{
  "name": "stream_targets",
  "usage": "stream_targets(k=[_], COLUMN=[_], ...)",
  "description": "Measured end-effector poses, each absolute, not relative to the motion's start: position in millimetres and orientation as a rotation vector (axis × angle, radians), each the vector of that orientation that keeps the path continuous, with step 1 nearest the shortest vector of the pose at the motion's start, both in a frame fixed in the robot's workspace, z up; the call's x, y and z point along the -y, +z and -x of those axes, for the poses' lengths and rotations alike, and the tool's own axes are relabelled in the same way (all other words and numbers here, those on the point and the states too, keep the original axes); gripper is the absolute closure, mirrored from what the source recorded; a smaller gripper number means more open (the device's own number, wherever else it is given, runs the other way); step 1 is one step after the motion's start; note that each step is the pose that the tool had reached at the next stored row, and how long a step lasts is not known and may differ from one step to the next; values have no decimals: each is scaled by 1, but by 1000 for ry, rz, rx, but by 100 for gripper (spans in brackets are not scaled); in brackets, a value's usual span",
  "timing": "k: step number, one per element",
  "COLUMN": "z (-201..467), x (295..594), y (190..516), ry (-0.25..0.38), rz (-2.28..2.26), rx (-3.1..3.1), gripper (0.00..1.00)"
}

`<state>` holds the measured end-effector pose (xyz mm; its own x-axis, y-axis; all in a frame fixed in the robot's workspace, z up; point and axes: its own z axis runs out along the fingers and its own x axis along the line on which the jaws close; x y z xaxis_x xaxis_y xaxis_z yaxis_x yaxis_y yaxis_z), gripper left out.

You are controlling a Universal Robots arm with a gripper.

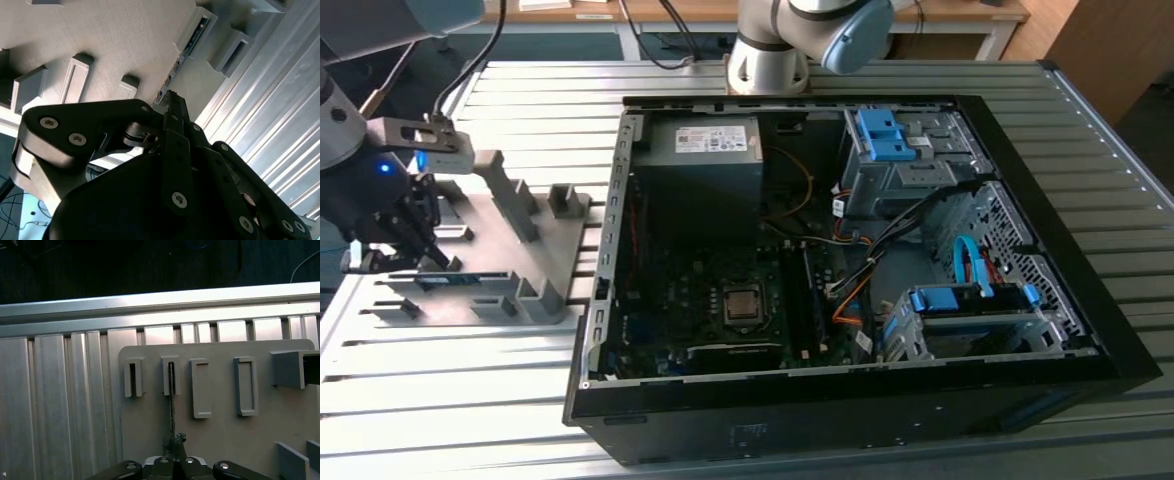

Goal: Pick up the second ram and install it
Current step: 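Pick up the second ram and move it above second insertion slot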

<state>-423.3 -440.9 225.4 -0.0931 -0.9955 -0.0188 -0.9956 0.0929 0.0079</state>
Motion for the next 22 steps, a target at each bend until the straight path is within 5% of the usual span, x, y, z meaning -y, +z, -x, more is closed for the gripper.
stream_targets(k=[7, 15, 22], z=[424, 424, 424], x=[441, 441, 439], y=[225, 225, 215], ry=[30, 30, 30], rz=[2108, 2108, 2108], rx=[-2317, -2316, -2316], gripper=[89, 59, 59])
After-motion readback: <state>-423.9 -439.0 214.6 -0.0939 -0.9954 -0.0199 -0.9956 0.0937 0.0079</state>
